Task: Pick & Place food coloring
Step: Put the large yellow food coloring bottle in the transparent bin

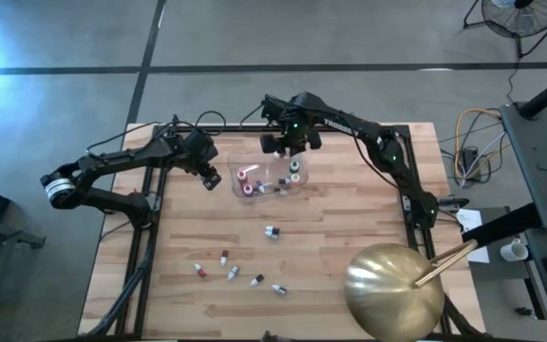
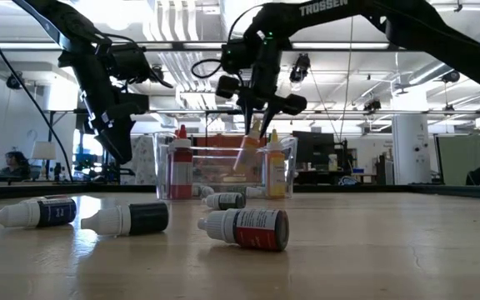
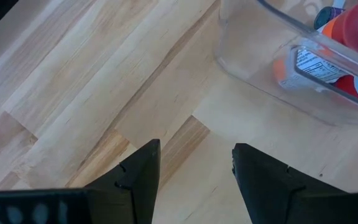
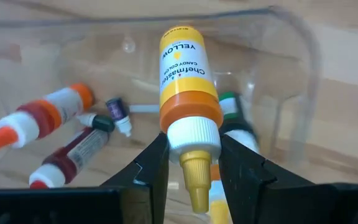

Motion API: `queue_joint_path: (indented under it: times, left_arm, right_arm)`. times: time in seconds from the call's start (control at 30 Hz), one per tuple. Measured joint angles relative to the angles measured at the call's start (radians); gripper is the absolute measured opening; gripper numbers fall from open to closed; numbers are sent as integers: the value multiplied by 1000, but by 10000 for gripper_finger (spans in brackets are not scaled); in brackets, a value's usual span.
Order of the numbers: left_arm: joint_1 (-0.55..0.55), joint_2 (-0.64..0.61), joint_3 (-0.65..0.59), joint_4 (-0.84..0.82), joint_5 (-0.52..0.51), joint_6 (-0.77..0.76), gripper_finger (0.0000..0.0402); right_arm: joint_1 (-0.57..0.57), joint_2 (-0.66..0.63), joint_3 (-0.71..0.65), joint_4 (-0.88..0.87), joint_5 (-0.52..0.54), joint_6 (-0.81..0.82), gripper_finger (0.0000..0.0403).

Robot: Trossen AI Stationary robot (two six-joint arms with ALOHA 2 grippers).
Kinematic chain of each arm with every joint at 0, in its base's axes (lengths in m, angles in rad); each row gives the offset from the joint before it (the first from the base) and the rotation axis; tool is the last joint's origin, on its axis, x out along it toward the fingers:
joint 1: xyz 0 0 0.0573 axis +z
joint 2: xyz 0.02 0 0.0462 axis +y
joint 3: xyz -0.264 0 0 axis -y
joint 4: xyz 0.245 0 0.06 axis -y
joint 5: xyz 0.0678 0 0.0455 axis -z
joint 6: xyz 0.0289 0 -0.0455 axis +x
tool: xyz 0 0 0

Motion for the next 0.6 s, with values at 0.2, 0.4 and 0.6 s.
queue_joint_path:
  times: [0.2, 0.4, 0.6]
  left_arm:
    - [0, 0, 0, 0, 0, -6, 174]
    - [0, 0, 0, 0, 0, -16, 174]
    - [0, 0, 0, 2, 0, -15, 174]
  right_arm:
    - [-42, 0, -3, -54, -23, 26, 107]
    - [-59, 0, -3, -58, -68, 58, 126]
    - [-61, 0, -3, -14, -78, 141, 130]
